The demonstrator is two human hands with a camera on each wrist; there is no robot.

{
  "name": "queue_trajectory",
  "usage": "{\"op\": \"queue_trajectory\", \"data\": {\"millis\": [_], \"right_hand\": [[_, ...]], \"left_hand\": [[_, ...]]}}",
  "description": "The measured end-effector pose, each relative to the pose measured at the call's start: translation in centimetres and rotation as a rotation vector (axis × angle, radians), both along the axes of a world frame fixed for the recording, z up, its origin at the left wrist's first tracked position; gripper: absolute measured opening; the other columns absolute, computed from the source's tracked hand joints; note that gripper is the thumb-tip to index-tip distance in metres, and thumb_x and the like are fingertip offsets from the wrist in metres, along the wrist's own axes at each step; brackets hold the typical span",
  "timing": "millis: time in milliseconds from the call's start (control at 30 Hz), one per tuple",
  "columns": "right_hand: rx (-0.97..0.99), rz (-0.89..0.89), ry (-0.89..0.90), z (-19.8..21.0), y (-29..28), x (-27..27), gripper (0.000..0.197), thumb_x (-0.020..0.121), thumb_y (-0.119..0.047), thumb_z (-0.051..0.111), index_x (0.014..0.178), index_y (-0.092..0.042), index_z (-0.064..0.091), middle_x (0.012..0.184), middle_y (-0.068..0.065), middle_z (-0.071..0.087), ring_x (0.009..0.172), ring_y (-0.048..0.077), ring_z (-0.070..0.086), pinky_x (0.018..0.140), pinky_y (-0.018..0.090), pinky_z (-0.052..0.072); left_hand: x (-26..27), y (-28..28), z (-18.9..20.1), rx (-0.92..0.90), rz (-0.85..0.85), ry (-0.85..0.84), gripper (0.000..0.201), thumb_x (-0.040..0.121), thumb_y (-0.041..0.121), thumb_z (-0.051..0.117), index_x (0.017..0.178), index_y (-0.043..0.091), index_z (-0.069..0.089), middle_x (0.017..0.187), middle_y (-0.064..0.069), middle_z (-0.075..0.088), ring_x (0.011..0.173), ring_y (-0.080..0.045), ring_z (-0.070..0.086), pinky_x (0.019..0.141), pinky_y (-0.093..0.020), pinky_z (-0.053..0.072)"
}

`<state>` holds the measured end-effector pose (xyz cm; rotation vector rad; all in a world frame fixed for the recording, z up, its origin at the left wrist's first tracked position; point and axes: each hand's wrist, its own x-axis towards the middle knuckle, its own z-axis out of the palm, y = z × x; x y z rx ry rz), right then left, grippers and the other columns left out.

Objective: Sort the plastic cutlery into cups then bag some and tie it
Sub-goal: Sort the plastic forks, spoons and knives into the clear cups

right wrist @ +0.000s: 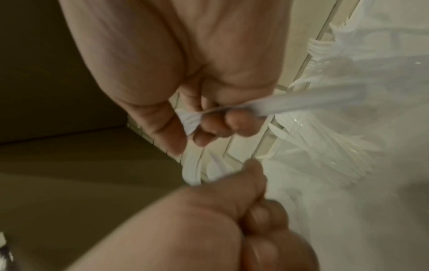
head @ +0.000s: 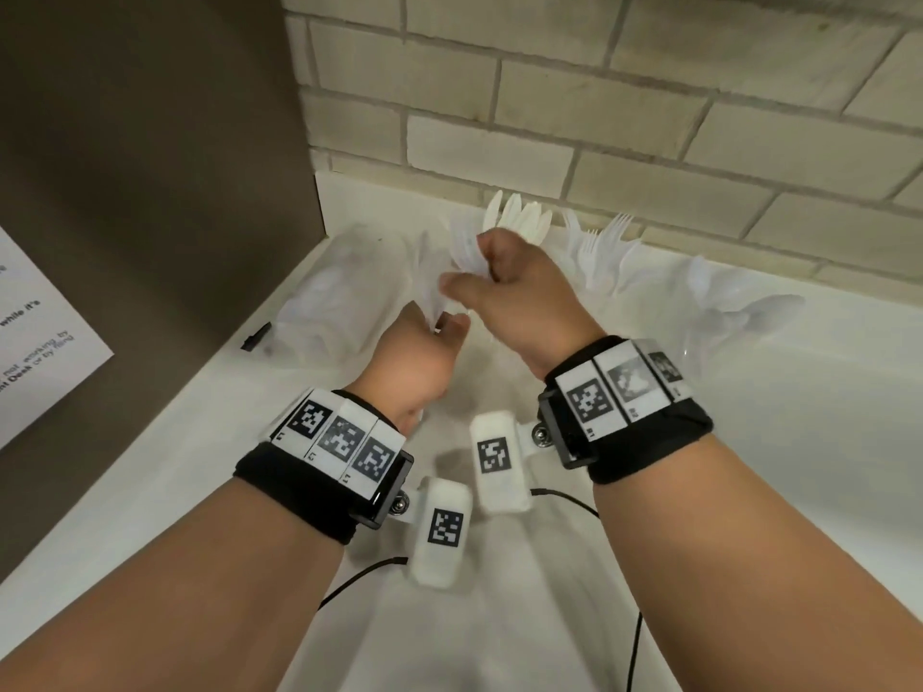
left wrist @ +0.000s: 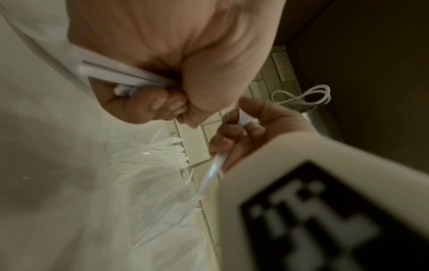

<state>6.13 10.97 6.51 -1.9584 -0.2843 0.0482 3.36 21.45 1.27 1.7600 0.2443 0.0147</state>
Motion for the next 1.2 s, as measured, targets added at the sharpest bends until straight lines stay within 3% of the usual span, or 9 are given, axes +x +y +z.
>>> {"op": "queue_trajectory", "data": {"millis": [167, 300, 400, 500, 567, 733, 1000, 1133, 1200], "right_hand": [[-0.094, -0.052, -0.070, -1.0, 0.5, -0.6, 0.035, 0.075, -0.036, 0.077, 0.079, -0.004, 0.062, 0.071, 0.010, 0.065, 0.069, 0.023, 0.064, 0.065, 0.035, 0.054], [-0.052, -0.055, -0.042, -1.4, 0.1, 0.0, 0.039, 0.085, -0.032, 0.065, 0.087, 0.006, 0.057, 0.084, 0.027, 0.064, 0.079, 0.038, 0.063, 0.076, 0.050, 0.054], [0.023, -0.102, 0.001, -1.1, -0.8, 0.0, 0.019, 0.095, -0.031, 0.054, 0.088, -0.013, 0.056, 0.078, 0.003, 0.063, 0.075, 0.019, 0.060, 0.073, 0.036, 0.051], [0.132, -0.170, -0.001, -0.5, -2.4, 0.7, 0.013, 0.096, -0.034, 0.050, 0.091, -0.023, 0.052, 0.085, -0.003, 0.063, 0.084, 0.018, 0.063, 0.074, 0.034, 0.047], [0.193, -0.235, -0.040, 0.3, -3.7, 1.6, 0.014, 0.097, -0.032, 0.047, 0.102, -0.019, 0.051, 0.094, 0.002, 0.067, 0.090, 0.023, 0.068, 0.078, 0.040, 0.054], [0.436, -0.358, -0.174, 3.0, -7.8, 4.6, 0.022, 0.098, 0.000, 0.035, 0.114, -0.015, 0.038, 0.079, 0.007, 0.059, 0.061, 0.020, 0.063, 0.062, 0.038, 0.056], [0.302, -0.467, -0.197, -0.2, -10.3, 9.9, 0.035, 0.094, 0.003, 0.045, 0.127, -0.005, 0.050, 0.084, 0.004, 0.056, 0.064, 0.012, 0.053, 0.068, 0.022, 0.049], [0.189, -0.448, -0.095, -2.9, -10.7, 10.9, 0.039, 0.080, -0.012, 0.064, 0.118, -0.015, 0.057, 0.105, 0.010, 0.068, 0.089, 0.020, 0.063, 0.094, 0.042, 0.052], [0.230, -0.445, -0.035, -3.1, -10.8, 11.1, 0.050, 0.078, -0.006, 0.070, 0.124, -0.014, 0.052, 0.102, 0.005, 0.066, 0.095, 0.018, 0.063, 0.098, 0.040, 0.050]], "left_hand": [[-0.4, -0.8, 1.3, 0.284, -0.246, -0.171, 0.033, 0.090, -0.002, 0.043, 0.112, 0.022, 0.046, 0.085, 0.017, 0.050, 0.072, 0.002, 0.050, 0.052, -0.007, 0.037], [-0.6, -0.5, 1.0, -0.055, -0.240, -0.007, 0.041, 0.076, 0.019, 0.062, 0.112, 0.011, 0.043, 0.094, -0.004, 0.058, 0.075, -0.013, 0.053, 0.058, -0.028, 0.041], [-0.6, -0.4, 0.7, -0.340, -0.210, 0.067, 0.040, 0.068, 0.026, 0.062, 0.098, 0.014, 0.039, 0.077, 0.000, 0.043, 0.058, -0.011, 0.040, 0.052, -0.030, 0.032], [-0.4, -0.6, 0.4, -0.551, -0.146, 0.116, 0.028, 0.081, 0.034, 0.059, 0.092, 0.014, 0.041, 0.066, 0.000, 0.035, 0.051, -0.013, 0.032, 0.050, -0.029, 0.026], [-0.3, -0.7, 0.5, -0.545, -0.090, 0.122, 0.018, 0.094, 0.030, 0.050, 0.091, 0.014, 0.042, 0.063, 0.001, 0.035, 0.049, -0.013, 0.032, 0.049, -0.029, 0.026], [-0.1, -1.0, 0.4, -0.398, -0.121, 0.074, 0.013, 0.097, 0.020, 0.046, 0.089, 0.015, 0.037, 0.066, 0.002, 0.033, 0.050, -0.012, 0.032, 0.049, -0.028, 0.030], [-0.4, -1.9, 0.5, -0.343, -0.223, 0.056, 0.030, 0.098, 0.032, 0.045, 0.080, 0.010, 0.054, 0.070, -0.002, 0.047, 0.055, -0.016, 0.048, 0.062, -0.031, 0.046], [-0.4, -2.0, 0.6, -0.330, -0.270, 0.073, 0.035, 0.098, 0.037, 0.041, 0.079, 0.010, 0.052, 0.069, -0.002, 0.047, 0.054, -0.015, 0.050, 0.059, -0.029, 0.051], [-0.3, -2.1, 0.6, -0.323, -0.275, 0.083, 0.036, 0.098, 0.038, 0.041, 0.079, 0.009, 0.052, 0.069, -0.002, 0.047, 0.053, -0.015, 0.049, 0.057, -0.028, 0.051]]}}
